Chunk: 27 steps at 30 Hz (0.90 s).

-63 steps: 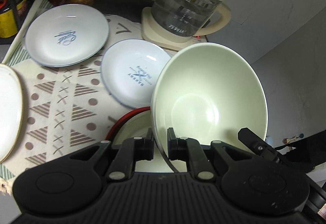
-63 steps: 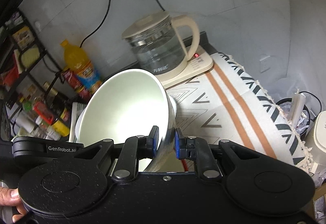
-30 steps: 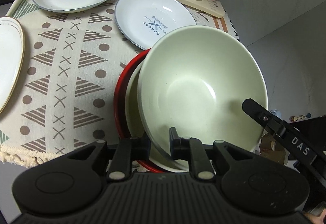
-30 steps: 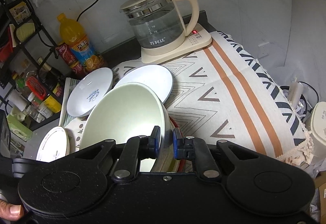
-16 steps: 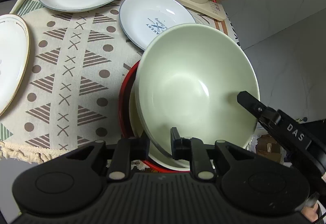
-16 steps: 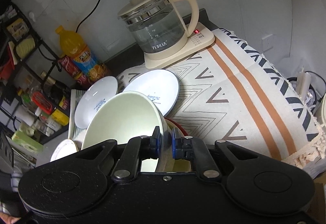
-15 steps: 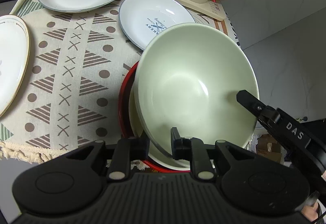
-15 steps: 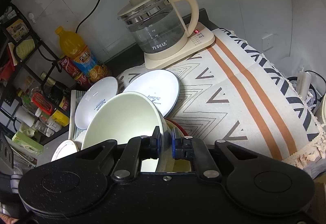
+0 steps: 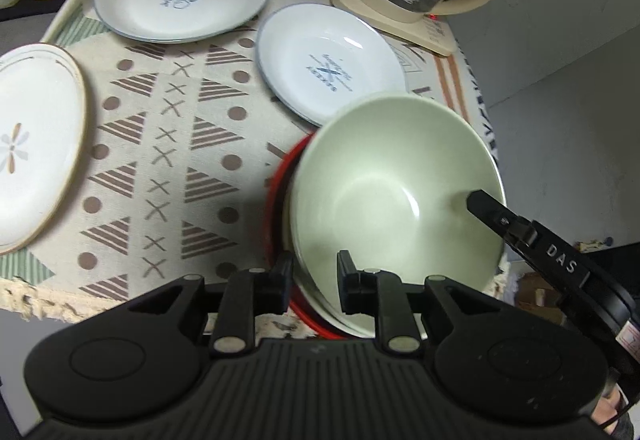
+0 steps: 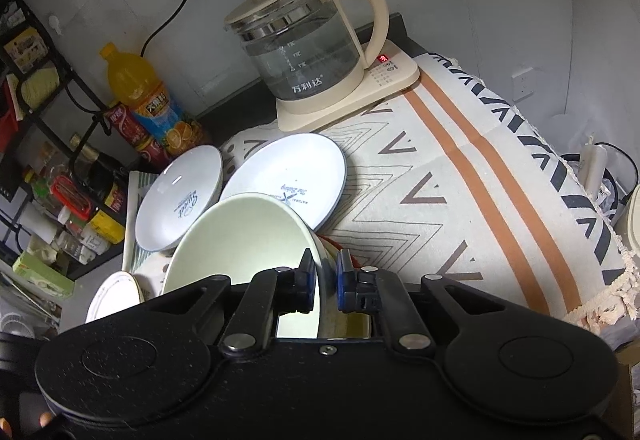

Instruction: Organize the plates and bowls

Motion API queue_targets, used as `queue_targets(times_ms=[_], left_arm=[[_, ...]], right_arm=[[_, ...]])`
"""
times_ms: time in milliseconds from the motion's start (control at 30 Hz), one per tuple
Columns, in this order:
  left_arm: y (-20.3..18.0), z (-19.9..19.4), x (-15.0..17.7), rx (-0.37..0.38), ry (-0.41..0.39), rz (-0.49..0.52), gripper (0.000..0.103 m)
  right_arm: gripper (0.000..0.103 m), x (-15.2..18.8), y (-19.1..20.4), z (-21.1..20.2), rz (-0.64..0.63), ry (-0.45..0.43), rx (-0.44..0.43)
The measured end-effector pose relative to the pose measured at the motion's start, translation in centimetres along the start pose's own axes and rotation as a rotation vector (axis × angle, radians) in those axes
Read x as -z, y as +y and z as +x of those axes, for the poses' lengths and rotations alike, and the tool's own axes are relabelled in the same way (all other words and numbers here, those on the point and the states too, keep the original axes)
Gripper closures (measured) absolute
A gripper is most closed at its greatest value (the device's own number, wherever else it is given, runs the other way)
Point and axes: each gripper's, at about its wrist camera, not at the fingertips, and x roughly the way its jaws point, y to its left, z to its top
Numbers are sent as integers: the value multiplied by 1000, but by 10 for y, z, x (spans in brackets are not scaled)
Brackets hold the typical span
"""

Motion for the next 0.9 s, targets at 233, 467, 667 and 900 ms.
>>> queue_targets(times_ms=[233, 467, 667, 900], left_arm=[[11, 7, -1, -34, -2, -21, 83], [12, 10, -1, -33, -11, -33, 83], [12, 9, -2, -35, -17, -35, 82], [12, 6, -4, -46, -35, -32, 81]], right_arm=[[92, 3, -2, 3, -15, 6, 21], [90, 4, -2, 6, -34, 15, 31], [78, 5, -11, 8, -24, 27, 37], [70, 10, -21, 16, -13, 77, 32]])
